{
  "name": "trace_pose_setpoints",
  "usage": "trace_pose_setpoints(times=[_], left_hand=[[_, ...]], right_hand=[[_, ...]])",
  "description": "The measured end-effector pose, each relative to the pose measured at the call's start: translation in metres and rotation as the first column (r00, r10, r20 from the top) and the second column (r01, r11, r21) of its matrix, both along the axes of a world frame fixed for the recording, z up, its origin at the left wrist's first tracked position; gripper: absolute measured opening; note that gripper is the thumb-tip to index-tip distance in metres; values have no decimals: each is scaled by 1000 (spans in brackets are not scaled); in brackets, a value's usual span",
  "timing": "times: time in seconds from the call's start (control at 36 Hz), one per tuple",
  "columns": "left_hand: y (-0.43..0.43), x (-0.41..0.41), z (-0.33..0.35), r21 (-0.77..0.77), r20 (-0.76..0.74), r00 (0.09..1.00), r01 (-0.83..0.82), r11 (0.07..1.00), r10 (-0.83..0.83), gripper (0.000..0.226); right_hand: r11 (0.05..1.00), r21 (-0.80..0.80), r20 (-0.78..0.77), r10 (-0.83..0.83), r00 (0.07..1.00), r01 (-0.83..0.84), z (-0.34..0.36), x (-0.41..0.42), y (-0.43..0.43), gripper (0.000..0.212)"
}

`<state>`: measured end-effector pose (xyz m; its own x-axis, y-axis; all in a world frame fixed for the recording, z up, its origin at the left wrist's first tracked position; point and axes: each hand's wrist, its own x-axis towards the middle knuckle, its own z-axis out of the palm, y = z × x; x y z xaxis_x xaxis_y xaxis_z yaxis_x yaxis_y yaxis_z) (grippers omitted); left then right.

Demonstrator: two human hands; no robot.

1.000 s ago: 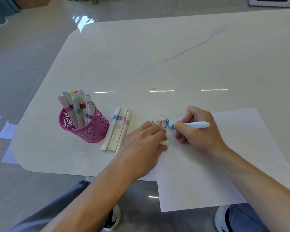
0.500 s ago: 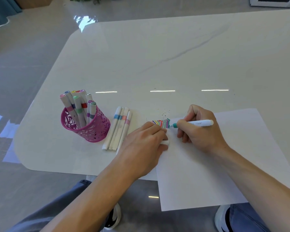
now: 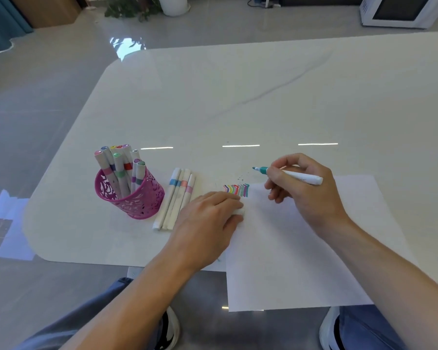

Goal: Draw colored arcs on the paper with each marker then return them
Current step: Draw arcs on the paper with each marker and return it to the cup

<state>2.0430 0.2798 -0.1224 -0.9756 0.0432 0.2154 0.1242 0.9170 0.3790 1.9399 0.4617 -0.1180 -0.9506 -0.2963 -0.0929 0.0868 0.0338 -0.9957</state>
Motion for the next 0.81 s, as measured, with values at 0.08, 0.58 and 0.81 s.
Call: trace_pose_setpoints(times=[0.08, 0.58, 0.81], left_hand=[[0, 0, 5, 123, -2, 996, -86, 989, 86, 19], [6, 2, 13, 717, 249, 963, -257, 648, 106, 23], [6, 3, 15, 702, 211, 975, -200, 683, 69, 21]], right_hand=[[1000, 14, -22, 6, 1000, -5, 12, 5, 6, 1], [990, -46, 30, 136, 990, -135, 33, 24, 8, 23], [979, -53, 44, 198, 979, -196, 30, 26, 3, 24]])
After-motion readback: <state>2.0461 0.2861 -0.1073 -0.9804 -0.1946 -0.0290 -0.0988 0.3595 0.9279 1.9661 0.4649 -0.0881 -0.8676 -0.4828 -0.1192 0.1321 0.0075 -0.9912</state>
